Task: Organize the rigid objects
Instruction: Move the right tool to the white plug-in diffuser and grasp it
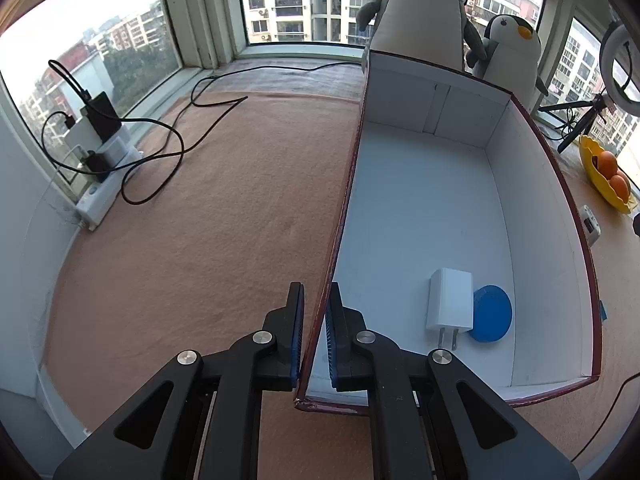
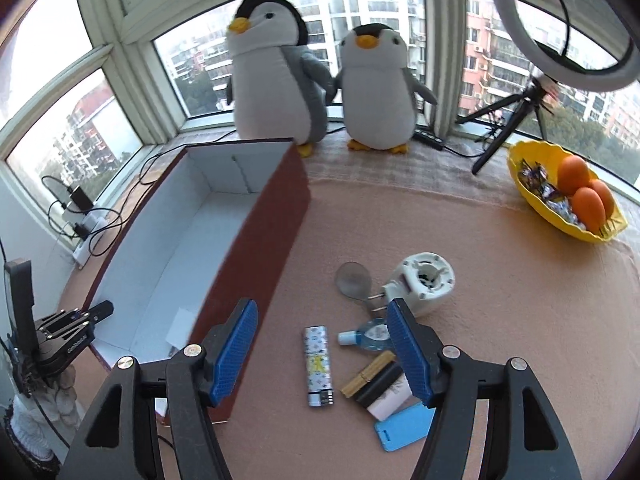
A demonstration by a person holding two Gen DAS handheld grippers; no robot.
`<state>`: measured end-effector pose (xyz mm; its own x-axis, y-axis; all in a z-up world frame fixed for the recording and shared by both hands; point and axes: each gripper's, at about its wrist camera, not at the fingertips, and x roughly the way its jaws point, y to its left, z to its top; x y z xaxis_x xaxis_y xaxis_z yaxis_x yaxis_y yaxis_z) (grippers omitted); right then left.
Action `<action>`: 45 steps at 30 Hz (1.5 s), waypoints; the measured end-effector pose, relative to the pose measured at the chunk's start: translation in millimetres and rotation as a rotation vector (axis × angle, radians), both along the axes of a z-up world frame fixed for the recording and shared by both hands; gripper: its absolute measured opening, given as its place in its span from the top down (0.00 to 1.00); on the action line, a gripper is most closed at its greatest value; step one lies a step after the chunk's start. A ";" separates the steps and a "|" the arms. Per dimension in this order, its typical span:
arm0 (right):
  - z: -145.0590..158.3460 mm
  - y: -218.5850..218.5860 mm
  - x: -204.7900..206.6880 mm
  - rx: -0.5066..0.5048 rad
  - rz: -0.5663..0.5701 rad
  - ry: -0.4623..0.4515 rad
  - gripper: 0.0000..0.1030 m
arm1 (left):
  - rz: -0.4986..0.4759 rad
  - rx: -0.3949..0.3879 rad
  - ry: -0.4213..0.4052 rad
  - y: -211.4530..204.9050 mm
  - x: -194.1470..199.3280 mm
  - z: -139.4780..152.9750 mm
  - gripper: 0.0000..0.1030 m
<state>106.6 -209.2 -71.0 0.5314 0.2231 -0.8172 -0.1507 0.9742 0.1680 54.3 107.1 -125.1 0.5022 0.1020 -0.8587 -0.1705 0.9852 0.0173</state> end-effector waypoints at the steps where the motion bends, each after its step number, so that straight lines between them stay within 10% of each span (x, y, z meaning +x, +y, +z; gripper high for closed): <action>1: -2.4 -10.8 2.7 0.013 -0.027 0.009 0.39 | 0.001 0.003 0.000 -0.9 -0.2 0.6 0.92; 16: -59.6 -99.4 57.6 0.230 -0.245 0.208 0.40 | 0.032 0.029 0.015 -3.6 -3.1 3.2 0.90; 45: -113.7 -116.3 89.0 0.414 -0.218 0.358 0.75 | 0.087 0.077 0.038 -13.1 -6.6 7.1 0.83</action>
